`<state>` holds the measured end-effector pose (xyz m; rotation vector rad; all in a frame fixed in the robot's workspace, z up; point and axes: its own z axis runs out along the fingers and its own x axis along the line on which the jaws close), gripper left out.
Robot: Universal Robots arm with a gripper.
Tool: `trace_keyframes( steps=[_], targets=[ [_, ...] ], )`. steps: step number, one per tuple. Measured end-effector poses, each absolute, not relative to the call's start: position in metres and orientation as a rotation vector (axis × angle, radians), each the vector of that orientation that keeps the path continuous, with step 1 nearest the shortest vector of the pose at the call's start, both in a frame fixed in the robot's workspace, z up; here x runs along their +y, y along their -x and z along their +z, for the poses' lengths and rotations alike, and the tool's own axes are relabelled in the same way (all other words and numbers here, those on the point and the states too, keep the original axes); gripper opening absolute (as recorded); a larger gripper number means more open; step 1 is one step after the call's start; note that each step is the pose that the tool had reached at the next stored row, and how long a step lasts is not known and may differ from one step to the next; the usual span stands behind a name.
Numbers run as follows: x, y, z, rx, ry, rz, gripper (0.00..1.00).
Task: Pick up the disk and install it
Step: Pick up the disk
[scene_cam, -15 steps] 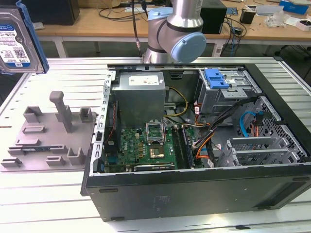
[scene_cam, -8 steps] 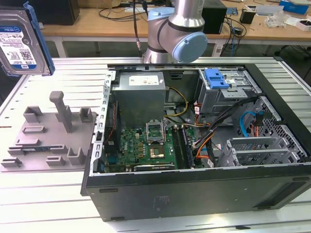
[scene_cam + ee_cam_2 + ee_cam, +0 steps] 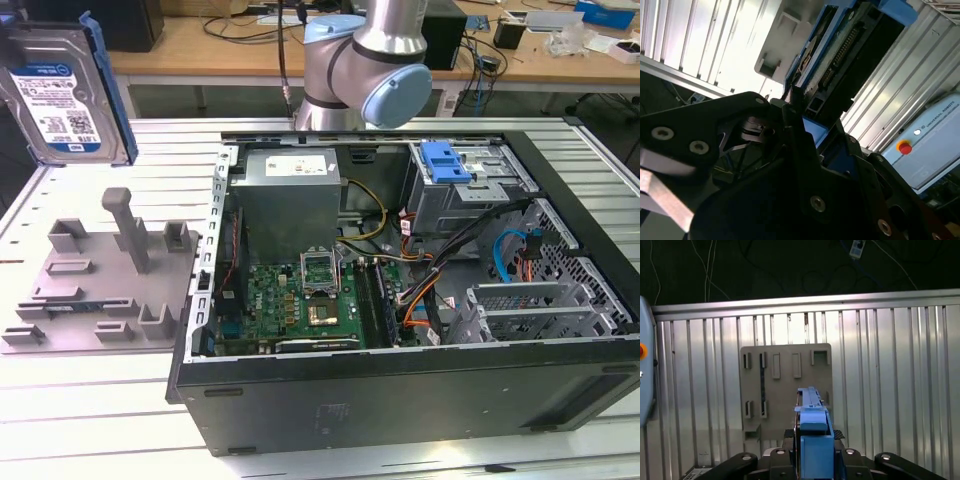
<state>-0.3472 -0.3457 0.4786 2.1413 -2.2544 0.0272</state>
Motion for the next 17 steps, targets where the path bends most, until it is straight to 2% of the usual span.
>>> trace_keyframes(
  steps=[17],
  targets=[
    [-0.401,0.274,0.493,-2.253,-2.140,0.024,0.37]
  ],
)
